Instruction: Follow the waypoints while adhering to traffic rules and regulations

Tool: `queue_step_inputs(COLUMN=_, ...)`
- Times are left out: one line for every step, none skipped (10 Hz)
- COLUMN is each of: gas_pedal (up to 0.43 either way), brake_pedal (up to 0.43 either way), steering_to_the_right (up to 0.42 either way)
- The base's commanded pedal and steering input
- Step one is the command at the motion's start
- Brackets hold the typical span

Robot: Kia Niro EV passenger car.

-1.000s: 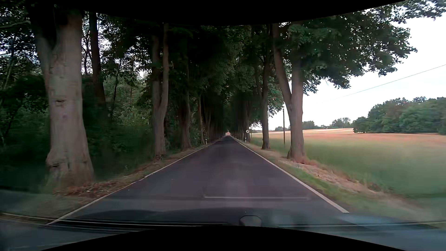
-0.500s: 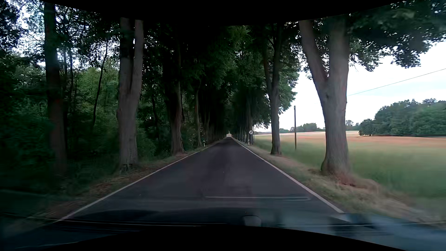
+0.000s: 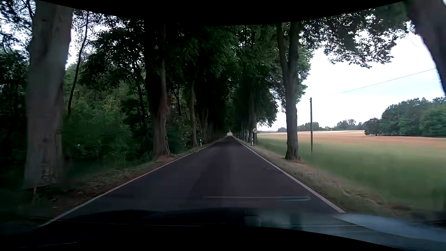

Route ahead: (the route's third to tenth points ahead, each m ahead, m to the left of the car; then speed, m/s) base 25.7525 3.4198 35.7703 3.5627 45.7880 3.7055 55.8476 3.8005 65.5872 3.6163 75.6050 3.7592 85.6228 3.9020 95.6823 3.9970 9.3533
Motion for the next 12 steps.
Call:
queue_step_inputs(gas_pedal=0.11, brake_pedal=0.0, steering_to_the_right=-0.006)
queue_step_inputs(gas_pedal=0.11, brake_pedal=0.0, steering_to_the_right=-0.006)
queue_step_inputs(gas_pedal=0.11, brake_pedal=0.0, steering_to_the_right=-0.006)
queue_step_inputs(gas_pedal=0.11, brake_pedal=0.0, steering_to_the_right=-0.006)
queue_step_inputs(gas_pedal=0.11, brake_pedal=0.0, steering_to_the_right=-0.006)
queue_step_inputs(gas_pedal=0.11, brake_pedal=0.0, steering_to_the_right=-0.006)
queue_step_inputs(gas_pedal=0.11, brake_pedal=0.0, steering_to_the_right=-0.006)
queue_step_inputs(gas_pedal=0.11, brake_pedal=0.0, steering_to_the_right=-0.006)
queue_step_inputs(gas_pedal=0.11, brake_pedal=0.0, steering_to_the_right=-0.006)
queue_step_inputs(gas_pedal=0.11, brake_pedal=0.0, steering_to_the_right=-0.006)
queue_step_inputs(gas_pedal=0.11, brake_pedal=0.0, steering_to_the_right=-0.006)
queue_step_inputs(gas_pedal=0.11, brake_pedal=0.0, steering_to_the_right=-0.006)
